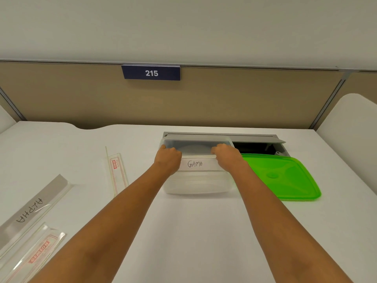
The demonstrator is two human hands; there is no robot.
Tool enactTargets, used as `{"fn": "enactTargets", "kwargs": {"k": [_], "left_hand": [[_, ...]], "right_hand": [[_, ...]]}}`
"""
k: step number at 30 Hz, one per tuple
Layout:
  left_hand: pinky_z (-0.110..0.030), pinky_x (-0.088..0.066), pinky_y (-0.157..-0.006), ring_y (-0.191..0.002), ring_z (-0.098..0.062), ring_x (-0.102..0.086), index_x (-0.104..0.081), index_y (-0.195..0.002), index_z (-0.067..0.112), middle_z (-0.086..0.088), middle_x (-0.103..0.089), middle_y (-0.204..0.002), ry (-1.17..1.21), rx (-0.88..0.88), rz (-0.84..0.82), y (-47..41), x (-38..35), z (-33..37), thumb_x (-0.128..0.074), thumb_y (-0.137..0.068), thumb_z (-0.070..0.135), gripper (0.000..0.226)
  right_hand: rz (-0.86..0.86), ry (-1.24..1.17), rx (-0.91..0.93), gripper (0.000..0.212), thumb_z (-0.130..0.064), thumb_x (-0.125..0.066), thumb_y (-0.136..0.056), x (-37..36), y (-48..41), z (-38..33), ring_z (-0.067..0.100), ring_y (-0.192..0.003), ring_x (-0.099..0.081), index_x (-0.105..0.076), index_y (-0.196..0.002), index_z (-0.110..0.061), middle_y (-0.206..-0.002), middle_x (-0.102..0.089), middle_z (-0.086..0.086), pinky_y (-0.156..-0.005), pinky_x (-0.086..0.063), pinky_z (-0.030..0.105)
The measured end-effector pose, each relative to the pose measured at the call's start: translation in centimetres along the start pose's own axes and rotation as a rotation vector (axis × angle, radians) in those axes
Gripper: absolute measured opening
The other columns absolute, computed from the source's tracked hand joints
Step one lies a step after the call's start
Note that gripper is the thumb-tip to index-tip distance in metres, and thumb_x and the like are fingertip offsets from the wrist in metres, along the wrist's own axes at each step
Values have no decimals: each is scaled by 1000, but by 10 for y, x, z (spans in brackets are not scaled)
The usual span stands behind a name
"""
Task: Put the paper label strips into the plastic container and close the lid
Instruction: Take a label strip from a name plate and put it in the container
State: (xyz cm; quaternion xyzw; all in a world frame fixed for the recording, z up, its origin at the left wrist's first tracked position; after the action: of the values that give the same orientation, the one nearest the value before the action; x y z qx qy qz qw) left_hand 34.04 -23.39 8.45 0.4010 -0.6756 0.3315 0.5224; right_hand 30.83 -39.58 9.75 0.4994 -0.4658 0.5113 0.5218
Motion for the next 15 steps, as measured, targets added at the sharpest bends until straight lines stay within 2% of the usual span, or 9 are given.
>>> {"fn": "enactTargets", "kwargs": {"k": [3,7,11,15], "left_hand": [[-29,-40,-97,-105,-24,-64,-62,-120,13,-5,-69,-116,94,23,45,5,6,-5,-40,-98,15,31],[-31,-43,-91,-105,-27,-61,-63,-114,10,-6,-66,-118,256,61,231,22,26,-17,-39,-95,10,30],[-35,-39,-103,-124,-27,-53,-59,-127,9,-10,-57,-136,433,122,399,49,41,-42,-41,-98,14,34],[-35,-32,-111,-134,-24,-45,-51,-136,10,-9,-49,-144,501,246,413,75,37,-79,-40,-100,21,39]], "right_hand": [[65,-103,-34,35,1,-42,-94,8,3,-2,31,-115,-56,-55,-125,-7,-126,-56,12,-84,-49,37],[250,-338,-54,33,-5,-44,-95,30,12,-21,29,-115,-55,-59,-124,-10,-124,-59,11,-92,-47,35],[419,-541,-40,30,-7,-46,-96,50,27,-61,25,-116,-54,-61,-121,-8,-123,-61,10,-95,-44,32],[470,-640,-4,29,-11,-47,-97,52,44,-110,23,-114,-58,-61,-122,-10,-124,-62,8,-96,-46,29]]}}
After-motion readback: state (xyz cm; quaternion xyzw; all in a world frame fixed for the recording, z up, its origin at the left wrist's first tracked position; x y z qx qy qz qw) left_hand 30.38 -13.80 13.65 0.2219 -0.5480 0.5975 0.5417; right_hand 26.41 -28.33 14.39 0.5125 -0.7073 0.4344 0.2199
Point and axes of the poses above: each hand's wrist, its own y-axis away from the middle knuckle, its own x-axis out of the back of the hand, z = x × y, the point moved 6 cm from there along -y, towards the middle knuckle
